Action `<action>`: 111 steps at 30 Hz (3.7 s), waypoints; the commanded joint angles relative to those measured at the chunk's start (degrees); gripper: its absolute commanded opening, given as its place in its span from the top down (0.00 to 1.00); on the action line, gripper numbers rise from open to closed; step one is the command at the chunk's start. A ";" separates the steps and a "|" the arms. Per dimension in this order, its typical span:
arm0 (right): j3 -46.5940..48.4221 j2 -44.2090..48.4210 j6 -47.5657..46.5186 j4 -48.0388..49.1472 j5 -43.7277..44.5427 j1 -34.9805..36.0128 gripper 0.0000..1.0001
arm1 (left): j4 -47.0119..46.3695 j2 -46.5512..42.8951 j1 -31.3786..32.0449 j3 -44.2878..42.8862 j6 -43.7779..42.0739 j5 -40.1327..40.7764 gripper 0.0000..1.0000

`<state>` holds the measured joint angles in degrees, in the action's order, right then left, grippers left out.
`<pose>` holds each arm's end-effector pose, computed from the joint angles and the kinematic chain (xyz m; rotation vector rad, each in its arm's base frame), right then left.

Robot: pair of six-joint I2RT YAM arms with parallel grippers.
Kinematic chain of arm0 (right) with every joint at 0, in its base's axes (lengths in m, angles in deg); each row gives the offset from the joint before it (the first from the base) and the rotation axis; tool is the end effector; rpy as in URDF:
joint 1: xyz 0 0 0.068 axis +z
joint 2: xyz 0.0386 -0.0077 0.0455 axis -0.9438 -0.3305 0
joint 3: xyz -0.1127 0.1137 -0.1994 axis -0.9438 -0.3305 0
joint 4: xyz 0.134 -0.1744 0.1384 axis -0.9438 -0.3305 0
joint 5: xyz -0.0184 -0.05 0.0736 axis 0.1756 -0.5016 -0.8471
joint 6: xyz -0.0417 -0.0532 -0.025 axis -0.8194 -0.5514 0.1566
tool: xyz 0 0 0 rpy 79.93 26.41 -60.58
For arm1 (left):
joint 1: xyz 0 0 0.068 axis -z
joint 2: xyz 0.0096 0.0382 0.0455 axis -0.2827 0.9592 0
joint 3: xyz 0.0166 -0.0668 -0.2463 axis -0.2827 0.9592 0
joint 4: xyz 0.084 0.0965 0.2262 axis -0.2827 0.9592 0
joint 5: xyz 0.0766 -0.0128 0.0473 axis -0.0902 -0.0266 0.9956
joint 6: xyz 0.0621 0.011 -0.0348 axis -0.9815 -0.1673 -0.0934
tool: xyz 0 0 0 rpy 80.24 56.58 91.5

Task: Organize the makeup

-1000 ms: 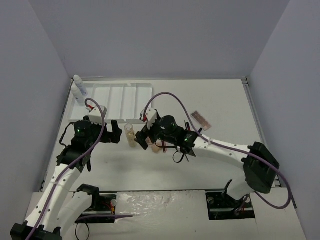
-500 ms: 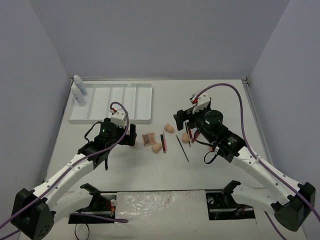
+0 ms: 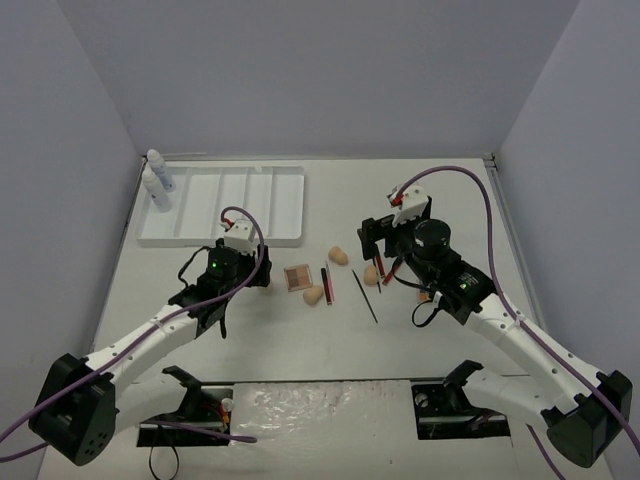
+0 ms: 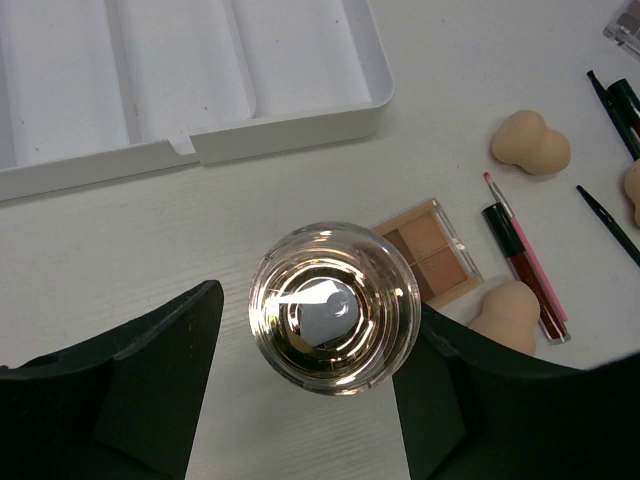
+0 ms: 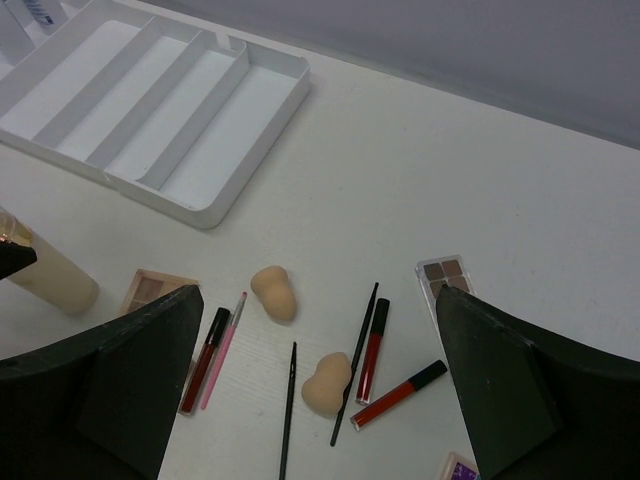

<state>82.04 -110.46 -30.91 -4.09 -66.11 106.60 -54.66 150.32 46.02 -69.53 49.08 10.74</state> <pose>0.2199 0.1506 0.3400 -0.3829 1.5465 0.4158 0.2333 -0.1277 0.2115 0.1734 1.9529 -0.4687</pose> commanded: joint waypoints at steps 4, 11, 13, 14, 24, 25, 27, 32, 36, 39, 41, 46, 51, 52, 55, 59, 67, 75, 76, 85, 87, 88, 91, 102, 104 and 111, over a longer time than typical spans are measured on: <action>-0.19 0.32 -0.76 4.06 1.41 -0.84 0.00 | -8.34 1.44 0.59 -0.87 0.55 -0.41 0.58; 0.01 0.20 -0.76 4.32 0.84 -1.45 0.00 | -4.69 -2.42 0.61 -4.03 -0.84 3.06 1.00; 0.07 0.45 -0.76 4.28 0.64 -1.49 0.00 | -1.19 -3.75 0.34 -7.06 -2.20 5.30 1.00; 0.08 0.59 -0.76 4.23 0.55 -1.54 0.00 | 1.15 -4.23 0.09 -8.70 -2.88 6.35 1.00; 0.64 2.26 -0.67 4.67 0.19 -1.63 0.00 | 7.83 0.08 -19.56 -26.09 -6.91 5.47 1.00; 0.62 2.39 -0.70 4.67 0.09 -1.67 0.00 | 7.54 1.15 -20.86 -27.06 -6.92 5.30 1.00; 0.32 3.15 -0.76 4.67 -0.39 -1.80 0.00 | 5.29 3.50 -26.66 -28.67 -6.95 4.66 1.00; -0.77 4.71 -0.76 4.78 -0.68 -1.78 0.00 | -0.25 10.28 -34.76 -31.71 -7.37 4.42 1.00; -1.16 5.24 -0.76 4.68 -0.52 -1.88 0.00 | -5.74 16.70 -38.73 -32.76 -7.72 3.91 1.00; -1.50 5.59 -0.76 4.76 -0.25 -1.89 0.00 | -9.18 20.65 -41.55 -33.36 -7.06 2.71 1.00; -1.68 5.69 -0.76 4.76 -0.42 -1.98 0.00 | -10.45 23.08 -43.04 -34.25 -6.22 1.96 1.00; -1.90 5.12 -0.76 4.69 -1.12 -2.21 0.00 | -15.79 27.89 -44.68 -34.97 -5.80 -0.29 1.00; -2.03 4.17 -0.76 4.67 -1.28 -2.51 0.00 | -19.00 30.63 -45.43 -35.33 -6.42 -0.78 1.00; -1.97 4.07 -0.76 4.67 -1.17 -2.57 0.00 | -18.74 31.31 -45.48 -35.80 -6.58 -0.83 1.00; -1.87 3.74 -0.76 4.58 -1.03 -2.78 0.00 | -18.61 32.30 -45.51 -36.74 -6.74 -1.66 1.00; -2.04 3.13 -0.76 4.64 -0.98 -3.21 0.00 | -18.59 35.60 -45.51 -37.72 -7.07 -2.07 1.00; -2.62 1.63 -0.76 4.67 -1.72 -3.21 0.00 | -19.85 39.68 -45.51 -38.33 -7.21 -2.12 0.98; -2.96 1.97 -0.76 4.45 -1.39 -3.29 0.00 | -16.44 39.24 -45.51 -37.79 -8.72 -2.28 0.57; -2.83 2.00 -0.76 4.38 -1.42 -3.27 0.00 | -15.99 38.73 -45.51 -37.64 -8.82 -2.20 0.49; -1.76 3.16 -0.76 4.20 -3.95 -3.21 0.00 | -5.10 30.34 -45.51 -38.18 -9.36 -2.74 0.03; -1.61 3.56 -0.68 3.73 -4.11 -3.29 0.00 | -0.48 27.63 -45.51 -38.97 -9.13 -3.46 0.03; -1.51 3.71 -0.72 3.52 -4.11 -3.25 0.00 | 2.97 26.37 -45.51 -39.51 -8.20 -3.76 0.03; -1.21 3.97 -0.76 3.10 -3.99 -3.27 0.00 | 11.57 22.18 -44.94 -41.52 -5.52 -5.67 0.03; -2.03 3.95 3.62 2.47 -0.70 -3.21 0.00 | 39.59 15.20 -18.56 -43.60 12.15 3.20 0.03; -1.99 3.82 4.12 2.45 -0.41 -3.21 0.00 | 40.36 16.50 -11.37 -42.34 16.86 5.63 0.03; -2.43 4.71 4.49 1.87 -1.30 -3.21 0.00 | 40.87 28.16 7.36 -44.33 30.62 13.09 0.03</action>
<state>78.70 -107.18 -27.36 -4.77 -68.24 103.67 -15.50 173.29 46.99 -111.24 67.80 17.89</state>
